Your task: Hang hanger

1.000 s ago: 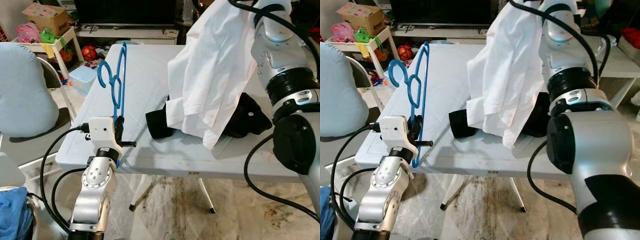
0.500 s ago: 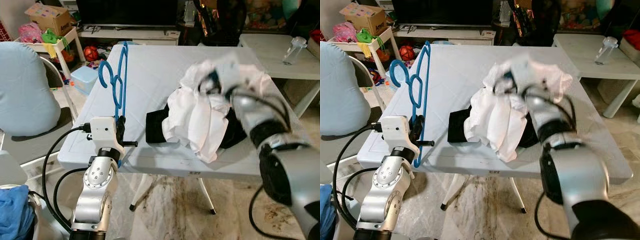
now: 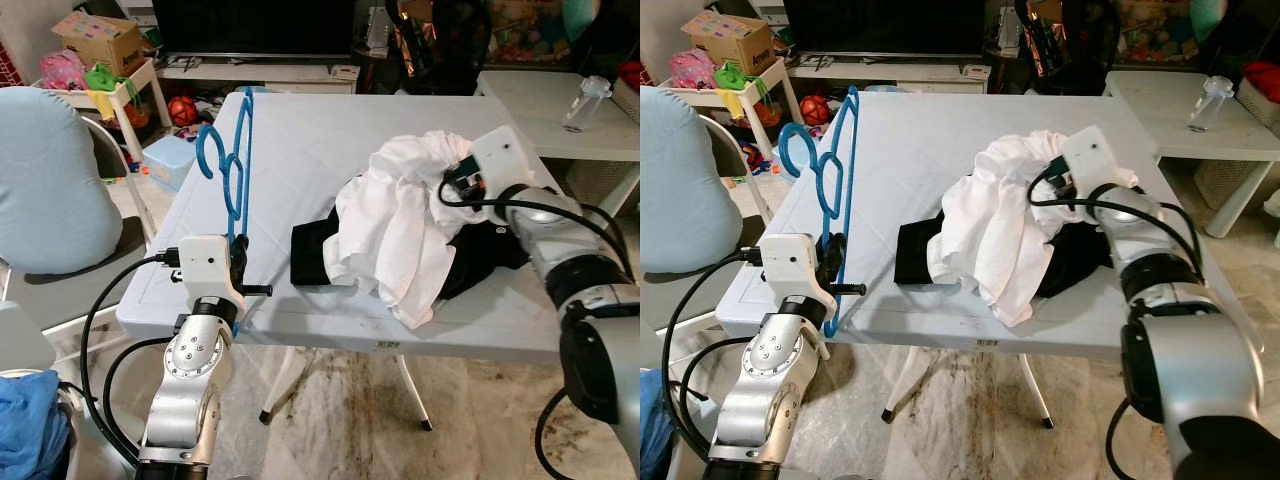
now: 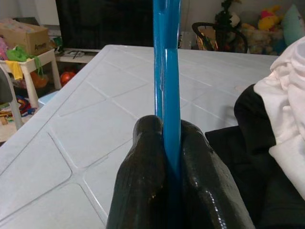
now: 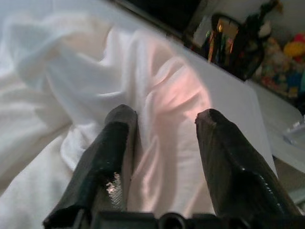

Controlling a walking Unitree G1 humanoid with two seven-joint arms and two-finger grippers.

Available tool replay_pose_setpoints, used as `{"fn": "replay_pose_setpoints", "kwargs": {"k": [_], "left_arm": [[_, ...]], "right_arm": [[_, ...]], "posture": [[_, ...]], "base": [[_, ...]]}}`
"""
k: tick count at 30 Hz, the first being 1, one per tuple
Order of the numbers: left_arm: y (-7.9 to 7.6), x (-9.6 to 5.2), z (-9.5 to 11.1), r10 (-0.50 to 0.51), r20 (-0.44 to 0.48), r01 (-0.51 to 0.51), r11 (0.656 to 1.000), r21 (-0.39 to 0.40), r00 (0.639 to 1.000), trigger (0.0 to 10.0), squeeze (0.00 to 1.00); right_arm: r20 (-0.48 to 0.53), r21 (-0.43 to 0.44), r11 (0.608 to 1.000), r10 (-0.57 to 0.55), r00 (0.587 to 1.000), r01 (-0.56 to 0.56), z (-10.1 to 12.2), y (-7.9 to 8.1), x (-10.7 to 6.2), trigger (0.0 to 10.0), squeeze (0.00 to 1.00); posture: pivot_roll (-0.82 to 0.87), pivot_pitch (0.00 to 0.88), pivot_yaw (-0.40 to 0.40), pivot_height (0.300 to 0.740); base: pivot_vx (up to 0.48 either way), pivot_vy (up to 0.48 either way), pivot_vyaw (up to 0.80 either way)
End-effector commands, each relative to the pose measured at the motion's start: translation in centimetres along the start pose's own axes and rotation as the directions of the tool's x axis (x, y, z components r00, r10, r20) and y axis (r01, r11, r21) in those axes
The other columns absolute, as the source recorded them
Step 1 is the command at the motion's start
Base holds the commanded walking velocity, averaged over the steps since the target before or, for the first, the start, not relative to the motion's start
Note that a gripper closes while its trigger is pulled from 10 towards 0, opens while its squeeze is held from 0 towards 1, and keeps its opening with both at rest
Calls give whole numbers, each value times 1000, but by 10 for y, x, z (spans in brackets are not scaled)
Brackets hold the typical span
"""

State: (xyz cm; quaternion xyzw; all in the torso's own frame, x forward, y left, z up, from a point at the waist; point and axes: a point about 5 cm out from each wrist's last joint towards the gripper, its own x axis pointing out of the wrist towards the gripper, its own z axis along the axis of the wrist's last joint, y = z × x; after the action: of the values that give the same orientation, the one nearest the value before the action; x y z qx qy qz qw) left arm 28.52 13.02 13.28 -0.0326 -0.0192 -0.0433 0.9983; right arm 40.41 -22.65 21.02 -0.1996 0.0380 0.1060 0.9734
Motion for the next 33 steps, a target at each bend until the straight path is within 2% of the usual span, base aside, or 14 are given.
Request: {"fn": "replay_pose_setpoints", "kwargs": {"k": [1,4,6,8,9,15,20,29,30,31,32,33], "left_arm": [[0,0,2,-9,4,9,1000,3,1000,10000,0],[-5,-1,0,-35,-1,35,999,4,999,10000,0],[-8,-1,0,-37,-1,37,999,4,999,10000,0],[-8,0,2,-33,3,33,999,4,999,10000,0],[-10,0,5,-33,8,33,999,-9,999,10000,0],[-15,-7,1,-88,-8,88,996,4,996,10000,0],[-19,-1,3,-93,-3,93,996,8,996,10000,0],[-23,0,8,-110,8,110,994,17,994,10000,0],[-22,-1,8,-106,7,106,994,20,994,10000,0],[-21,-1,8,-102,5,102,995,22,995,10000,0],[-20,-2,7,-100,4,100,995,24,995,10000,0],[-19,-2,7,-99,3,98,995,24,995,10000,0]], "right_arm": [[66,35,999,11,998,-13,7,-2,-2,10000,1000],[161,60,998,23,987,-33,4,1,-8,10000,1000],[190,126,992,2,982,-26,-5,6,-15,10000,1000],[199,141,990,-8,980,-20,-7,7,-18,10000,1000],[226,181,983,-16,974,-26,-11,13,-25,10000,1000],[274,277,961,-76,959,-3,-30,44,-58,10000,1000],[258,345,937,-154,954,57,-32,54,-66,10000,1000],[240,352,934,-149,959,57,-29,69,-72,10000,1000],[235,354,934,-147,961,56,-29,72,-73,10000,737],[229,355,933,-144,963,55,-30,74,-75,10000,525],[222,357,933,-140,965,53,-30,77,-75,10000,0],[215,358,932,-138,967,53,-31,78,-76,10000,0]], "posture": [[12,1,12,740],[10,0,6,740],[10,0,0,740],[12,0,-1,740],[13,27,8,740],[-3,16,22,740],[-12,21,25,740],[-2,32,19,740],[1,34,18,740],[4,33,17,740],[4,33,17,740],[4,33,17,740]], "base": [[0,0,0],[0,0,0],[0,0,0],[0,0,0],[0,0,0],[0,0,0],[0,0,0],[0,0,0],[0,0,0],[0,0,0],[0,0,0],[0,0,0]]}}
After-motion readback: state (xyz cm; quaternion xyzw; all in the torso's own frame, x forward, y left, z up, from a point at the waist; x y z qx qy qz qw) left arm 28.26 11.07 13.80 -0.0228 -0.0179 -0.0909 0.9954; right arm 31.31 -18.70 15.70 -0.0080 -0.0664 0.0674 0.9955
